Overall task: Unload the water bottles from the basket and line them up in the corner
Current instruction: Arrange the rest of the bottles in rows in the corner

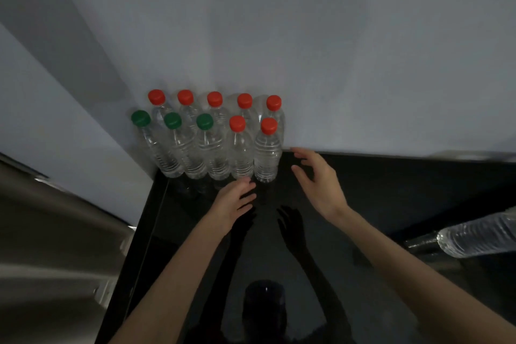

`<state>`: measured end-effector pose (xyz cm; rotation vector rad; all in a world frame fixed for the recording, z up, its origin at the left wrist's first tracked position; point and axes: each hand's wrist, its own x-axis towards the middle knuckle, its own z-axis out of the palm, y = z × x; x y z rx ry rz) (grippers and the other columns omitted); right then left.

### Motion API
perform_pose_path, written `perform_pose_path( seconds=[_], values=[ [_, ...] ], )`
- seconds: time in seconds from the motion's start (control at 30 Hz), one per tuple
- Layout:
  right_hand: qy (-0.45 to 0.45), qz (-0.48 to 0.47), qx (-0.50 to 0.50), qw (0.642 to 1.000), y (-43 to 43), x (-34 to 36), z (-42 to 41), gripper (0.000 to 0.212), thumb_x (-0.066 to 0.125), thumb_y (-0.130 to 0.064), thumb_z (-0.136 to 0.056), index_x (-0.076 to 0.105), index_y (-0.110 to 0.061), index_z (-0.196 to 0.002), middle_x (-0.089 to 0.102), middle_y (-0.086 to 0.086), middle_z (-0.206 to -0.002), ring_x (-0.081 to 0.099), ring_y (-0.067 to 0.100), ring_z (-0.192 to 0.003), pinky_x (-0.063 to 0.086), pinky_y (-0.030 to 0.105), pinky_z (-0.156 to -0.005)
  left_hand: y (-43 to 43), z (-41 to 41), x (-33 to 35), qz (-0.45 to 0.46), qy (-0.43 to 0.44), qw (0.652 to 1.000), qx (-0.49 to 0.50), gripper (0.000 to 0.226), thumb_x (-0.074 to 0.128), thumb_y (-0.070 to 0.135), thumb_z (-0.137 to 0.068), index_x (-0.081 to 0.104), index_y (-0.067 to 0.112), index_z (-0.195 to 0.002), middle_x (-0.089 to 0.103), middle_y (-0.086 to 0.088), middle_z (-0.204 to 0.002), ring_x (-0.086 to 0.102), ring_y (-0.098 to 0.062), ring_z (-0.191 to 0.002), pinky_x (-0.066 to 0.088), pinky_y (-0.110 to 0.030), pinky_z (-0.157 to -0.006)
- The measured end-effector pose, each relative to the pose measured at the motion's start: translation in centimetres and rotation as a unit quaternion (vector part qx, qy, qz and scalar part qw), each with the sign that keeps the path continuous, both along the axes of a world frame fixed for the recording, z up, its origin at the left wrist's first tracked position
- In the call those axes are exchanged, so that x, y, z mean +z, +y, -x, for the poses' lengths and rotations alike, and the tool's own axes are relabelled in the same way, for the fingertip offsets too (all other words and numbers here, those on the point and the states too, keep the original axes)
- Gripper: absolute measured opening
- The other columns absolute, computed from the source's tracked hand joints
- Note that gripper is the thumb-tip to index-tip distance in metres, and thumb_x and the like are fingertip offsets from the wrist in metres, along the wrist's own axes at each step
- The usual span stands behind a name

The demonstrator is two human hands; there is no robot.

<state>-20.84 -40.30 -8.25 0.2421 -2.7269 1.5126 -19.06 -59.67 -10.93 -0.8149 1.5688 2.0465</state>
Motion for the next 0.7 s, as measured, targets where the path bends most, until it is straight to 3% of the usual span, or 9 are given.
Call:
perform_pose_path(
  seconds=[0.13,0.23,0.43,0.53,0.7],
  values=[
    [0.100,-0.060,0.015,0.993,4.4,3.9,-3.4,0.035,0.061,-0.014,-0.091,0.058,-0.023,-0.125,0.062,-0.007,-0.117,0.057,0.010,-0.109,0.047,0.025,-0.092,3.5,-3.2,3.4,0.127,0.075,0.987,-0.066,0.027,0.054,0.019,-0.094,0.057,0.019,-0.122,0.065,0.001,-0.117,0.062,-0.014,-0.105,0.047,-0.034,-0.098],
    [0.142,-0.087,0.002,0.986,8.4,6.4,-5.8,0.030,0.061,-0.016,-0.091,0.060,-0.021,-0.121,0.064,-0.006,-0.114,0.058,0.009,-0.107,0.048,0.029,-0.093,7.0,-4.7,5.5,0.173,0.157,0.965,-0.117,0.034,0.054,0.021,-0.094,0.051,0.019,-0.128,0.064,0.002,-0.115,0.061,-0.010,-0.103,0.048,-0.025,-0.090],
    [0.163,-0.115,-0.037,0.979,17.4,9.9,-10.6,0.027,0.059,-0.021,-0.092,0.061,-0.022,-0.119,0.064,-0.008,-0.112,0.058,0.010,-0.105,0.051,0.035,-0.089,17.3,-6.6,9.1,0.239,0.269,0.917,-0.171,0.039,0.052,0.021,-0.094,0.046,0.023,-0.133,0.060,0.008,-0.120,0.057,0.001,-0.100,0.042,-0.012,-0.072],
    [0.171,-0.125,-0.035,0.977,22.2,11.2,-12.9,0.028,0.059,-0.021,-0.092,0.060,-0.021,-0.120,0.064,-0.008,-0.114,0.058,0.010,-0.106,0.051,0.036,-0.091,22.9,-7.8,10.2,0.245,0.307,0.902,-0.180,0.043,0.054,0.021,-0.093,0.045,0.024,-0.135,0.058,0.007,-0.125,0.057,-0.005,-0.106,0.042,-0.012,-0.076],
    [0.164,-0.147,-0.027,0.975,29.6,12.4,-15.7,0.033,0.053,-0.030,-0.090,0.059,-0.025,-0.122,0.062,-0.010,-0.117,0.058,0.011,-0.104,0.051,0.035,-0.089,31.4,-10.5,11.6,0.250,0.349,0.883,-0.192,0.045,0.055,0.023,-0.093,0.043,0.027,-0.136,0.055,0.009,-0.127,0.055,0.000,-0.107,0.041,-0.012,-0.080]
  ],
)
